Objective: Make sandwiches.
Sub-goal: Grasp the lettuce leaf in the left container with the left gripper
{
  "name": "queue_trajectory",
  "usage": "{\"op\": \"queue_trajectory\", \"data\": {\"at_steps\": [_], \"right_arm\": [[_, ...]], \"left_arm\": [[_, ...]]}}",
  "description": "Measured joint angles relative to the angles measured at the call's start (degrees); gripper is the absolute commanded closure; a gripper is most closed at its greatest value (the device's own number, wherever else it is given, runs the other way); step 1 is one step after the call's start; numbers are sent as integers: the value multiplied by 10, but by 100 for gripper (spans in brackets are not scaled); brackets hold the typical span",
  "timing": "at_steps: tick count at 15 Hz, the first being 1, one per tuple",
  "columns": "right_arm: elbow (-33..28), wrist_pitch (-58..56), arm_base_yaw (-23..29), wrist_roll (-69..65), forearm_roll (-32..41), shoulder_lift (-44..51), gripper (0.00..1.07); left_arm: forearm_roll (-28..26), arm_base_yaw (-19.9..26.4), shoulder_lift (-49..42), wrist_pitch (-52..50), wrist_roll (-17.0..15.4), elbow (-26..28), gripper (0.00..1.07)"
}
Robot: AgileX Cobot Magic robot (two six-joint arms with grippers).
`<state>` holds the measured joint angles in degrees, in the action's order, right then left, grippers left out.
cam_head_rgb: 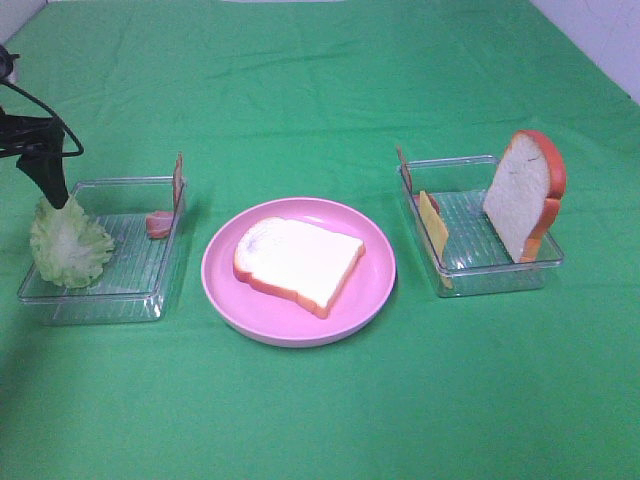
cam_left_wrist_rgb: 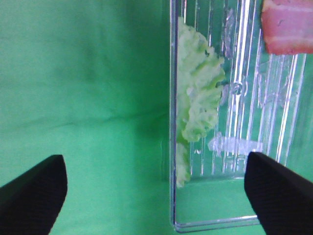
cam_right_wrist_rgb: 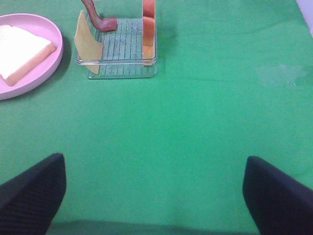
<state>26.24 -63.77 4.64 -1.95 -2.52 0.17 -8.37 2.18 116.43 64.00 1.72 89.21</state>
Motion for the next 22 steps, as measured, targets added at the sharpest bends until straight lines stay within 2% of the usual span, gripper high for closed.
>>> {"op": "queue_trajectory", "data": {"at_steps": [8, 13, 15, 17, 22], "right_arm": [[0, 0, 0, 0, 0, 0, 13], [0, 0, 0, 0, 0, 0, 13], [0, 0, 0, 0, 0, 0, 13], [0, 0, 0, 0, 0, 0, 13], [0, 0, 0, 0, 0, 0, 13]], "left_arm": [[-37, 0, 37, -28, 9, 0, 21], [-43, 0, 41, -28, 9, 0, 59], [-46, 0, 41, -28, 9, 0, 62], [-47, 0, 41, -28, 1, 0, 82], [-47, 0, 41, -29, -7, 0, 107]]}}
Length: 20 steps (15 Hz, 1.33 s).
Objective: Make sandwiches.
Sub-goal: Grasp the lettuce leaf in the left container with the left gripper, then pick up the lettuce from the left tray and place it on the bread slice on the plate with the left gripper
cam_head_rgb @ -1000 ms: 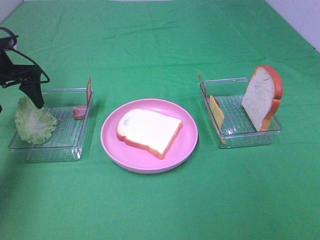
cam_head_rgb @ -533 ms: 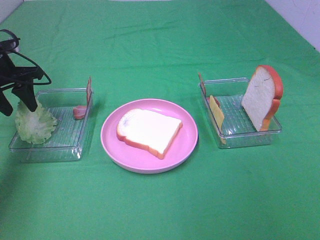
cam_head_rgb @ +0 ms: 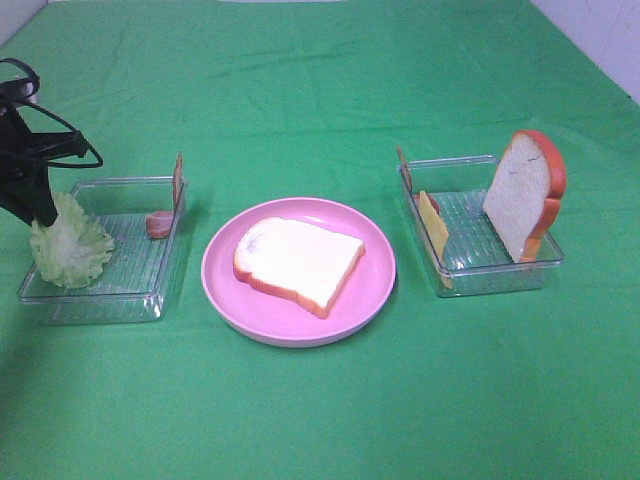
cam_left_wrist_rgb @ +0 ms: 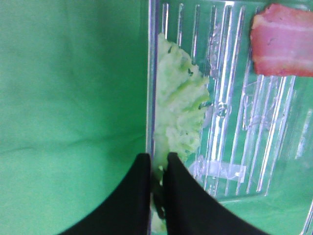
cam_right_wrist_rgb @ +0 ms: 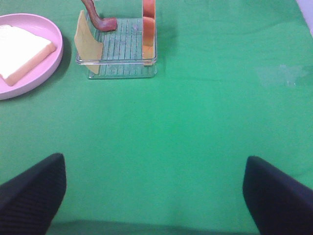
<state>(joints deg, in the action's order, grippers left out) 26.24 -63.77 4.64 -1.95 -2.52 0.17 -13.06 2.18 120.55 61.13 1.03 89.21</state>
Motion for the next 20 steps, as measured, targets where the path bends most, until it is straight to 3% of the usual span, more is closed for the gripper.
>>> {"op": "queue_trajectory", "data": {"at_steps": [6, 12, 15, 17, 20], "right_arm": [[0, 0, 0, 0, 0, 0, 13], [0, 0, 0, 0, 0, 0, 13], [0, 0, 0, 0, 0, 0, 13], [0, 0, 0, 0, 0, 0, 13], [0, 0, 0, 0, 0, 0, 13]], "left_arm": [[-1, 0, 0, 2, 0, 5, 107], [-11, -10, -40, 46, -13, 65, 107], [-15, -24, -84, 80, -15, 120, 107], [-52, -50, -111, 81, -15, 186, 107], [-108, -99, -112, 81, -10, 198, 107]]}}
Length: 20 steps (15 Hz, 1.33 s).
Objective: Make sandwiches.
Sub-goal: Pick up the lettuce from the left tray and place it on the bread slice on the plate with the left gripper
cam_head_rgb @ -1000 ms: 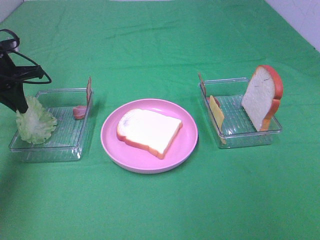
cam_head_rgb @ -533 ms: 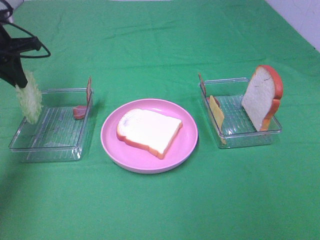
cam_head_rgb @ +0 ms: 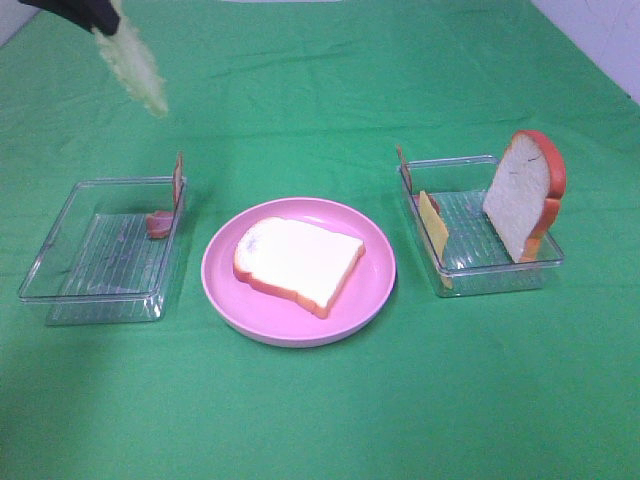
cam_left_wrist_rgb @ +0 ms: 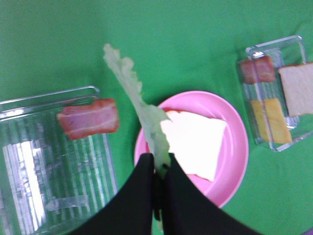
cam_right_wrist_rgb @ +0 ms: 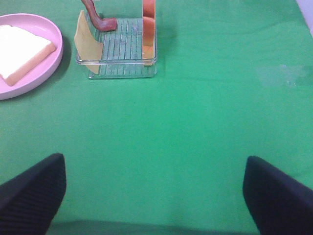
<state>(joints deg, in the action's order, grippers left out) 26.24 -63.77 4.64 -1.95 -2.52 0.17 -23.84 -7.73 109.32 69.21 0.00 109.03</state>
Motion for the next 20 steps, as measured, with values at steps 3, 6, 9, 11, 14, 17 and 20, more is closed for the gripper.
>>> {"op": "queue_trajectory", "data": {"at_steps": [3, 6, 9, 11, 14, 17, 20], "right_arm": [[0, 0, 0, 0, 0, 0, 13], [0, 0, 0, 0, 0, 0, 13], [0, 0, 0, 0, 0, 0, 13], [0, 0, 0, 0, 0, 0, 13], [0, 0, 0, 0, 0, 0, 13], [0, 0, 0, 0, 0, 0, 13], [0, 0, 0, 0, 0, 0, 13]], "left_arm": [[-33, -69, 13, -6, 20, 0, 107], [-60, -120, 49, -7, 35, 0, 107], [-127, -184, 124, -10, 84, 0, 107], [-160, -193, 156, -8, 107, 0, 107], [-143, -191, 193, -6, 114, 0, 107], [-84, -184, 227, 2, 111, 0, 107], [5, -179, 230, 3, 89, 0, 107]]}}
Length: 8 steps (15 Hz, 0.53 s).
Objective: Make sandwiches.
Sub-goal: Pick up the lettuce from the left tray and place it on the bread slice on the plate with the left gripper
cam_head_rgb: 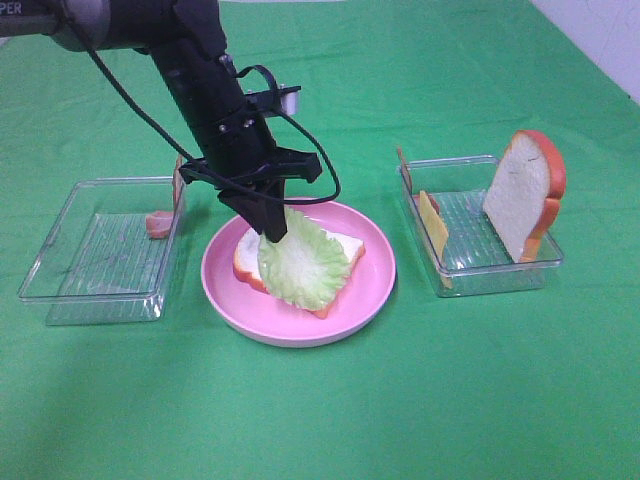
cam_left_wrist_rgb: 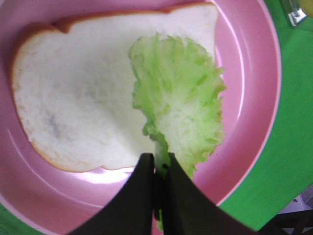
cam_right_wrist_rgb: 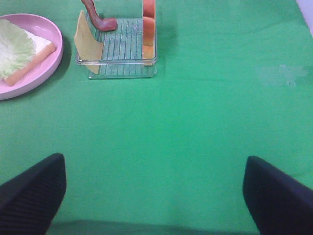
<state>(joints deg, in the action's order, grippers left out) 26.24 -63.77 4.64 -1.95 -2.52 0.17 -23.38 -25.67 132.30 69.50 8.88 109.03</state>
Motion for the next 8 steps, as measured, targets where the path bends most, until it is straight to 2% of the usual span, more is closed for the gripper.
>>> {"op": "queue_trajectory", "data": {"at_steps": [2, 3, 4, 5, 6, 7, 8], "right_arm": [[0, 0, 0, 0, 0, 0, 13], [0, 0, 0, 0, 0, 0, 13], [0, 0, 0, 0, 0, 0, 13], [0, 0, 0, 0, 0, 0, 13], [0, 0, 0, 0, 0, 0, 13], [0, 0, 0, 0, 0, 0, 13], [0, 0, 0, 0, 0, 0, 13]], "left_arm": [[9, 0, 1, 0, -2, 0, 102], [11, 0, 1, -2, -3, 0, 90], [14, 0, 1, -5, -3, 0, 67], [16, 0, 1, -10, -4, 0, 53], [16, 0, 1, -13, -5, 0, 27], [18, 0, 1, -19, -5, 0, 6], [19, 0, 1, -23, -5, 1, 5]]}}
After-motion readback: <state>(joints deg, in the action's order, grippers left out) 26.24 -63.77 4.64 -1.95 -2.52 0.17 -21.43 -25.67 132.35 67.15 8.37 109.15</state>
